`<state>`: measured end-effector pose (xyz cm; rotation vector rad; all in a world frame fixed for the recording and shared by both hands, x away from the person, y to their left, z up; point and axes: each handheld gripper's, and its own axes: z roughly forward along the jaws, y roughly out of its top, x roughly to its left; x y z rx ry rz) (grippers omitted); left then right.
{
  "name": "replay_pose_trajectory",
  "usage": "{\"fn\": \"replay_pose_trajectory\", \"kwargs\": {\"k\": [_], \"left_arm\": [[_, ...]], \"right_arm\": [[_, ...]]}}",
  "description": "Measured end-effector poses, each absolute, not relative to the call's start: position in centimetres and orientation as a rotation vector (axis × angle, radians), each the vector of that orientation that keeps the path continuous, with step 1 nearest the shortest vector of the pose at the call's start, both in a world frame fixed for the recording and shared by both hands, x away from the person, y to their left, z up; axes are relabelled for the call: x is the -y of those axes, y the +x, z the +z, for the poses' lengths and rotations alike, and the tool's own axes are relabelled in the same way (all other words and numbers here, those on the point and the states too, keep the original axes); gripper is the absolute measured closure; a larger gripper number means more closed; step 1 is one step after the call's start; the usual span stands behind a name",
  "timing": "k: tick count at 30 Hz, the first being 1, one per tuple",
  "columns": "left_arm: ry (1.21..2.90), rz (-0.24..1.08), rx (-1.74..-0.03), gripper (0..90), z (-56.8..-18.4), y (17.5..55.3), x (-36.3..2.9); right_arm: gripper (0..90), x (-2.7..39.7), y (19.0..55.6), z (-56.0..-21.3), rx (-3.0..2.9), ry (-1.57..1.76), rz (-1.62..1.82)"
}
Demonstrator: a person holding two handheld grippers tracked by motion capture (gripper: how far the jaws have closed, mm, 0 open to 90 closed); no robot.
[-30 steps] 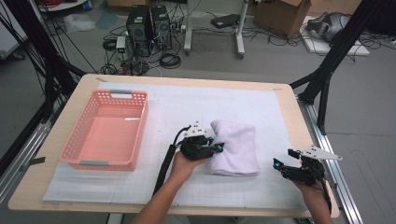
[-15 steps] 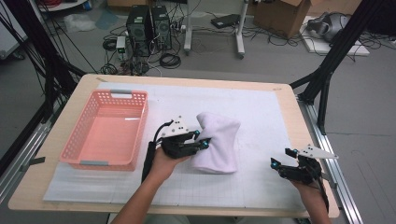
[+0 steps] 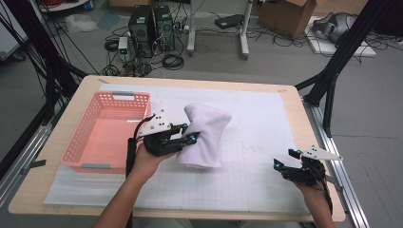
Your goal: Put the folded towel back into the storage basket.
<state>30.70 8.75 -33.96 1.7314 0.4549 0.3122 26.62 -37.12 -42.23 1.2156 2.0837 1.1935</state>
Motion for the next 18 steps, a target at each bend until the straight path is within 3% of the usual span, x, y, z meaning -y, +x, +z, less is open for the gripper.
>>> {"fn": "replay_pose_trajectory", "kwargs": {"k": [18], "left_arm": [[1.597, 0.37, -0.446, 71.5, -31.8, 30.2, -13.6]], "right_arm": [[23.0, 36.7, 26.8, -41.8, -2.065, 1.213, 1.224]]}}
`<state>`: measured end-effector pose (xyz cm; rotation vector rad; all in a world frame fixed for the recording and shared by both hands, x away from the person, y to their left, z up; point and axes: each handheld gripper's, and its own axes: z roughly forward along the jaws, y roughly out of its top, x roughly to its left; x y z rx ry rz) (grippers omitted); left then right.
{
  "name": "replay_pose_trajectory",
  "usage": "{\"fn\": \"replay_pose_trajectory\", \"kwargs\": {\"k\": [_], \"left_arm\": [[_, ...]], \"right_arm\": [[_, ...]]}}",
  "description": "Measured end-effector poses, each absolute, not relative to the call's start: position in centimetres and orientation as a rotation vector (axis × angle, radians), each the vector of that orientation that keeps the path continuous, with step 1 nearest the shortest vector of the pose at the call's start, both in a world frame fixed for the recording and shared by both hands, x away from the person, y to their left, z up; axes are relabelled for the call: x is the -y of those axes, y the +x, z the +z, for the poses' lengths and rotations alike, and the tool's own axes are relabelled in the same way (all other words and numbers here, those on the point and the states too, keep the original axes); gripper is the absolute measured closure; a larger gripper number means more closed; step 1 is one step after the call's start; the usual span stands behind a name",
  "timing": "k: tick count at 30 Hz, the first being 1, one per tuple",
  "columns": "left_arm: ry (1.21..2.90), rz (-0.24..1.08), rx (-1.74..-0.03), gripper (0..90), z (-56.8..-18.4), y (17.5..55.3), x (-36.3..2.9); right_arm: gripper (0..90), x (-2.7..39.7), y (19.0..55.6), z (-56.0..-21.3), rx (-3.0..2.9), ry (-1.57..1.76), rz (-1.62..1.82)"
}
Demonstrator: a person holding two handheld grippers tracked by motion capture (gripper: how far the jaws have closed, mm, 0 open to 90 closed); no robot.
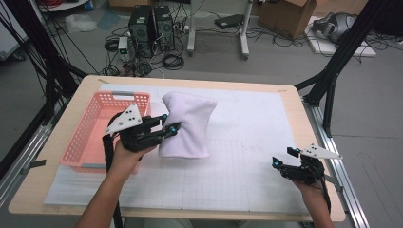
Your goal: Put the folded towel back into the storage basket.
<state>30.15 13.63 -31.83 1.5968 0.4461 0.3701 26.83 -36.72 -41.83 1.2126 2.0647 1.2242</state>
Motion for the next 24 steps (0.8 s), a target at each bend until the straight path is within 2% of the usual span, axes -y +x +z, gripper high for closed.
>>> {"fn": "replay_pose_trajectory", "kwargs": {"k": [12, 24], "left_arm": [[1.533, 0.392, -0.437, 71.5, -30.4, 30.0, -17.0], [1.474, 0.426, -0.474, 71.5, -28.9, 30.2, -23.3]], "right_arm": [[23.0, 36.7, 26.9, -41.8, -2.061, 1.21, 1.218], [23.0, 36.7, 26.9, -41.8, -2.056, 1.22, 1.203]]}}
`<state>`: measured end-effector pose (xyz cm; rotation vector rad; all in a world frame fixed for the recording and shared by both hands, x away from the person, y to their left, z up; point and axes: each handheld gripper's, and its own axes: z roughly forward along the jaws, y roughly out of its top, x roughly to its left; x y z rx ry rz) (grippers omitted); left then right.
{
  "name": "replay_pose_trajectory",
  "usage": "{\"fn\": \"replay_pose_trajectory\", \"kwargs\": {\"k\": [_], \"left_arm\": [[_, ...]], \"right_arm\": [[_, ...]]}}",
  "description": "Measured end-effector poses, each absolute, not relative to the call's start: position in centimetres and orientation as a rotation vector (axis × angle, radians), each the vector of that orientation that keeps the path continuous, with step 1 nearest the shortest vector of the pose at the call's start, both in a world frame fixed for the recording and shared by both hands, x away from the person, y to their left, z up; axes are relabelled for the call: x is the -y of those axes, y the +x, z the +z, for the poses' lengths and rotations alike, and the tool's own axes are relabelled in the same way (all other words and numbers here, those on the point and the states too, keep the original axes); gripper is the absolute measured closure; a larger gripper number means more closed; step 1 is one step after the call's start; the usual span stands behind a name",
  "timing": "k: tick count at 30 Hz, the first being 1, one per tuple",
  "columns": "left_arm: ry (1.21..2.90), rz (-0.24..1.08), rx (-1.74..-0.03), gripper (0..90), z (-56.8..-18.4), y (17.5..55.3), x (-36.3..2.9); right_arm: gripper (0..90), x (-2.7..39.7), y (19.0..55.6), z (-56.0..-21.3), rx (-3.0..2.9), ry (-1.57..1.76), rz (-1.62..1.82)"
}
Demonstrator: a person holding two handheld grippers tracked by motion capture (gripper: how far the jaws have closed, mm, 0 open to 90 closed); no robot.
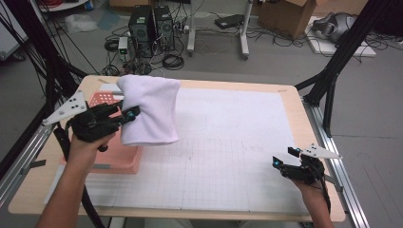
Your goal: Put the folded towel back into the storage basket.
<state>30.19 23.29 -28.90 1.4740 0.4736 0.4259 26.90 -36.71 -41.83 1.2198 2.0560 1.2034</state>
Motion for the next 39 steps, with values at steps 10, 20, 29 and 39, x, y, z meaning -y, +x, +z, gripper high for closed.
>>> {"fn": "replay_pose_trajectory", "kwargs": {"k": [10, 20, 29, 39], "left_arm": [[1.47, 0.446, -0.507, 71.5, -28.4, 30.1, -27.7], [1.458, 0.463, -0.574, 71.6, -29.7, 30.5, -31.6], [1.475, 0.42, -0.707, 71.6, -33.9, 32.2, -33.9], [1.482, 0.374, -0.806, 71.3, -36.7, 33.6, -35.0]], "right_arm": [[23.0, 36.5, 27.0, -41.9, -2.063, 1.216, 1.183], [23.0, 36.6, 26.9, -42.0, -2.065, 1.224, 1.17], [23.0, 36.4, 26.8, -42.1, -2.073, 1.216, 1.156], [23.0, 36.4, 26.7, -42.2, -2.077, 1.222, 1.144]]}}
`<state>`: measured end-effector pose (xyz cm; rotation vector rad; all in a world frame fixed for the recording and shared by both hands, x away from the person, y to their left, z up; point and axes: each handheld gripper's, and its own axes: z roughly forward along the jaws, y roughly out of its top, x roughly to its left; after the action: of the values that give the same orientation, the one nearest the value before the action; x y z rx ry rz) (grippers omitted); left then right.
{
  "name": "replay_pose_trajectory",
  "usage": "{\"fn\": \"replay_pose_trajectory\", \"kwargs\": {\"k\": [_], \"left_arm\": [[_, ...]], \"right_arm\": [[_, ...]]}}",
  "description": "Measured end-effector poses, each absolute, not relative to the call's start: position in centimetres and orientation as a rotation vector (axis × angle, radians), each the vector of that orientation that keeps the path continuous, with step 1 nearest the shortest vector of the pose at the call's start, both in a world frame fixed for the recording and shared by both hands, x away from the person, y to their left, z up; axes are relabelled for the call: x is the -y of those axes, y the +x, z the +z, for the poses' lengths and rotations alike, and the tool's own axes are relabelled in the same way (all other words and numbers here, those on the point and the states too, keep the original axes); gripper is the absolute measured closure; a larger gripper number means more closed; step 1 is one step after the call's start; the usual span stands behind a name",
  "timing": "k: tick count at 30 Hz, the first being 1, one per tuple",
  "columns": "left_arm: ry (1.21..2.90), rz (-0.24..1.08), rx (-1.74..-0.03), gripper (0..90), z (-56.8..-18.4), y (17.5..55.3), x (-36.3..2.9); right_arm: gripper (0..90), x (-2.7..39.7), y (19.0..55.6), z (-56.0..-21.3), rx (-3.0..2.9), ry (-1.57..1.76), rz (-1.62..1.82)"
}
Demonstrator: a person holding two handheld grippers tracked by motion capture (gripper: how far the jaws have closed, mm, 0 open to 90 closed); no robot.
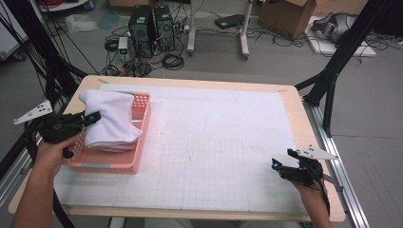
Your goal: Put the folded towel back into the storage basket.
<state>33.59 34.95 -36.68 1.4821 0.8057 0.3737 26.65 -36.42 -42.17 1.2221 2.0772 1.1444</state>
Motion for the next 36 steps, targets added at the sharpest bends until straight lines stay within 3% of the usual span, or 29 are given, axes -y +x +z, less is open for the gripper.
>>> {"fn": "replay_pose_trajectory", "kwargs": {"k": [22, 33, 36], "left_arm": [[1.676, 0.37, -1.044, 68.2, -36.6, 34.7, -34.5], [1.729, 0.413, -1.216, 55.7, -36.2, 34.6, -34.2], [1.682, 0.488, -1.28, 49.5, -35.5, 34.2, -34.4]], "right_arm": [[23.0, 36.4, 26.6, -42.1, -2.078, 1.222, 1.144], [23.0, 36.4, 26.6, -42.2, -2.082, 1.223, 1.141], [23.0, 36.4, 26.5, -42.2, -2.084, 1.223, 1.142]]}}
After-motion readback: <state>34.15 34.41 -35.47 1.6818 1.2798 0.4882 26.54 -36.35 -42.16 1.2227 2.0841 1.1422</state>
